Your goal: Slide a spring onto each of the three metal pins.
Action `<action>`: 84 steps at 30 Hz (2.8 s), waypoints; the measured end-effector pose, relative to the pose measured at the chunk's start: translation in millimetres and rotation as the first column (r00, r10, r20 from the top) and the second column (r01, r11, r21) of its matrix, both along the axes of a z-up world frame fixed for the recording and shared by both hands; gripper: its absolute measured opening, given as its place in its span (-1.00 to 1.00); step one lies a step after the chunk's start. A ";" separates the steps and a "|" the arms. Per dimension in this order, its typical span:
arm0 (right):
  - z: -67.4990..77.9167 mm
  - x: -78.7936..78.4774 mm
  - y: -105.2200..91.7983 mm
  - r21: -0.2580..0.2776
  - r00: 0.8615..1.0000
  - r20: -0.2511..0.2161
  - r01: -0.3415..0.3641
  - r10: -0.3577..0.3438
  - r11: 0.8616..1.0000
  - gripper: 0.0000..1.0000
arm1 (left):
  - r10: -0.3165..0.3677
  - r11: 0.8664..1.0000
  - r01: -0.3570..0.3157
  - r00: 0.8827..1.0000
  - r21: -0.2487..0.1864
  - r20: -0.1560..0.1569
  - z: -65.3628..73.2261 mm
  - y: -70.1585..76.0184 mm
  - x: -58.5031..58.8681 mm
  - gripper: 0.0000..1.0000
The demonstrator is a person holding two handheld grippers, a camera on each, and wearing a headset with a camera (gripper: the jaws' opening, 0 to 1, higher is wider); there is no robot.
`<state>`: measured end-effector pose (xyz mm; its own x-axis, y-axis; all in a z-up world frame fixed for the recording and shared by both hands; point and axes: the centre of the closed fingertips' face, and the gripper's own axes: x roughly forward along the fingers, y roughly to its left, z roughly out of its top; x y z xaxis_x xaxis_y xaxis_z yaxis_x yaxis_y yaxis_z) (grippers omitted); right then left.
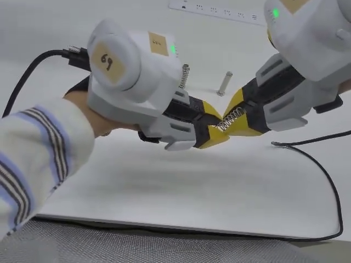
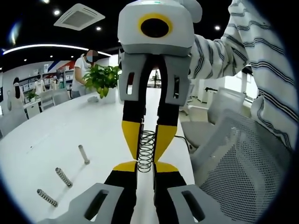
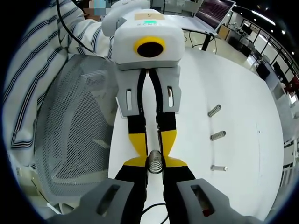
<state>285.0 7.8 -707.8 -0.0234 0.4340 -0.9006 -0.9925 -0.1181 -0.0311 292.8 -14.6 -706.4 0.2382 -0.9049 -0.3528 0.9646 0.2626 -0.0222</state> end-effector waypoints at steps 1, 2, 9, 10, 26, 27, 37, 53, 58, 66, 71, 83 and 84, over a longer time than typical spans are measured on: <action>0.4 1.2 0.0 0.001 1.000 0.004 0.003 -0.003 1.000 -0.83 | 0.005 1.000 -0.005 1.000 -0.005 0.003 0.9 0.1 1.1 -0.88; 1.0 2.7 0.0 0.002 1.000 0.008 0.006 -0.006 1.000 -0.83 | 0.012 1.000 -0.012 1.000 -0.012 0.004 1.9 0.8 2.6 -0.85; 1.1 8.8 -3.7 0.006 0.999 0.027 0.023 -0.023 1.000 -0.83 | 0.040 0.999 -0.040 0.999 -0.022 -0.001 2.5 2.8 7.9 -0.73; 0.6 9.6 -4.5 0.005 0.999 0.029 0.026 -0.026 1.000 -0.83 | 0.044 0.999 -0.044 0.999 -0.021 0.000 1.8 3.5 8.8 -0.66; 8.0 23.4 -17.2 -0.002 0.996 0.060 0.064 -0.064 0.998 -0.83 | 0.211 0.977 -0.211 0.977 0.011 0.015 -13.0 21.9 42.3 -0.02; 7.9 24.2 -17.7 -0.001 0.996 0.061 0.065 -0.065 0.998 -0.83 | 0.217 0.976 -0.217 0.976 0.011 0.013 -13.8 22.7 43.3 0.01; 8.0 34.5 -24.3 -0.008 0.990 0.053 0.133 -0.132 0.991 -0.83 | 0.269 0.963 -0.268 0.963 0.028 -0.035 -22.9 28.6 47.0 0.33; 11.3 60.3 -42.1 -0.087 0.968 0.044 0.251 -0.248 0.964 -0.83 | 0.365 0.931 -0.365 0.930 0.009 -0.047 -23.2 30.3 60.6 0.77; 12.4 68.4 -44.2 -0.103 0.959 0.036 0.283 -0.280 0.954 -0.83 | 0.404 0.913 -0.407 0.912 -0.027 -0.066 -17.9 31.2 68.2 0.96; 9.8 81.8 -43.5 -0.151 0.954 0.019 0.299 -0.300 0.942 -0.84 | 0.412 0.909 -0.416 0.907 -0.028 -0.090 -20.8 31.5 69.0 0.96; 8.1 95.0 -42.7 -0.162 0.956 0.022 0.291 -0.292 0.943 -0.84 | 0.418 0.905 -0.423 0.902 -0.031 -0.105 -21.8 33.4 67.9 0.93; 1.1 122.1 -37.3 -0.210 0.968 0.056 0.252 -0.245 0.945 -0.84 | 0.430 0.897 -0.438 0.895 -0.055 -0.121 -16.6 35.5 70.0 0.92; -0.5 124.9 -36.1 -0.214 0.969 0.056 0.248 -0.242 0.945 -0.84 | 0.430 0.897 -0.438 0.895 -0.055 -0.118 -16.6 35.5 70.1 0.92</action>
<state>409.9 -28.4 -708.3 0.0865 0.2169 -0.9723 -0.9907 0.1213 -0.0611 362.9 20.9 -723.0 0.5805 -0.7450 -0.3286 0.7465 0.6481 -0.1507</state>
